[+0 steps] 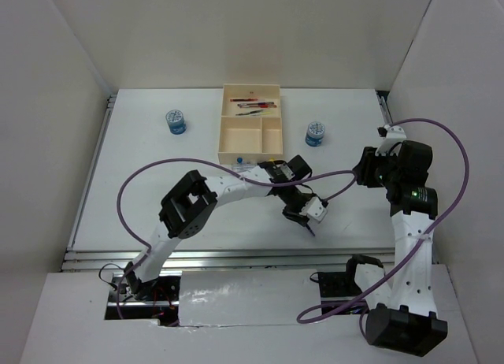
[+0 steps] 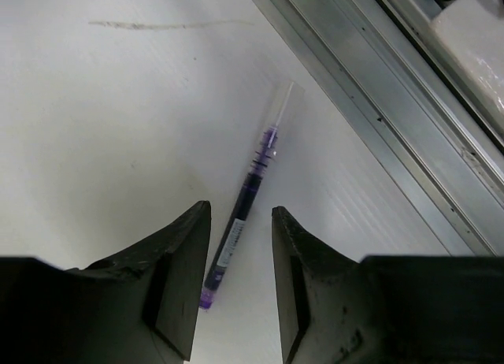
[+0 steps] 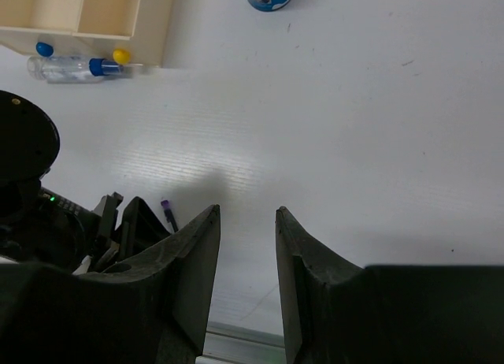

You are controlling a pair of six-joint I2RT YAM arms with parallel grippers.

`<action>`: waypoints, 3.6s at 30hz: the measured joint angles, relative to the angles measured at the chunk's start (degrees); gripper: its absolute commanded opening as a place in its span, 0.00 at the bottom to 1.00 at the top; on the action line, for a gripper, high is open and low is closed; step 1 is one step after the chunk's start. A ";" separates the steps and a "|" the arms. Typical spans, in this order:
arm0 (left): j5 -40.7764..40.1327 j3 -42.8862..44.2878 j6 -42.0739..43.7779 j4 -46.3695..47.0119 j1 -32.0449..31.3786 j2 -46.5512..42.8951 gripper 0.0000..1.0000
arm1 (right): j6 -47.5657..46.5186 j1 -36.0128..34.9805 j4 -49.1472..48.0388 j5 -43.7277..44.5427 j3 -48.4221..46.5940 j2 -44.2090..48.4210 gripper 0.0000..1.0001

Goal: Sort the stationery into containers
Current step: Pick up the pen from the center of the board, then place the pen in the storage box, then pick up the stationery from the center of the board.

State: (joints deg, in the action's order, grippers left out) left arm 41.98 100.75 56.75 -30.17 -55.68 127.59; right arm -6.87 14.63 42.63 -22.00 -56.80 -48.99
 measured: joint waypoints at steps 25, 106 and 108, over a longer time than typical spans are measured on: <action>-1.86 13.22 6.10 -16.55 -1.01 9.60 0.24 | -0.55 1.88 0.02 -1.88 -0.13 0.02 0.41; -16.44 -3.39 -32.81 23.80 51.04 -26.60 0.99 | 2.51 -16.20 -1.99 6.03 -24.30 -43.34 0.56; -16.31 -7.34 -34.58 21.40 53.83 -32.74 0.99 | 2.56 -17.59 -3.41 8.22 -25.49 -45.75 0.55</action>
State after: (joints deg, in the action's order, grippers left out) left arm 25.67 93.41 22.17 -8.78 -1.85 94.85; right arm -4.32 -2.96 39.22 -13.78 -82.28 -94.74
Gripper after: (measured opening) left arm 0.993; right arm 0.554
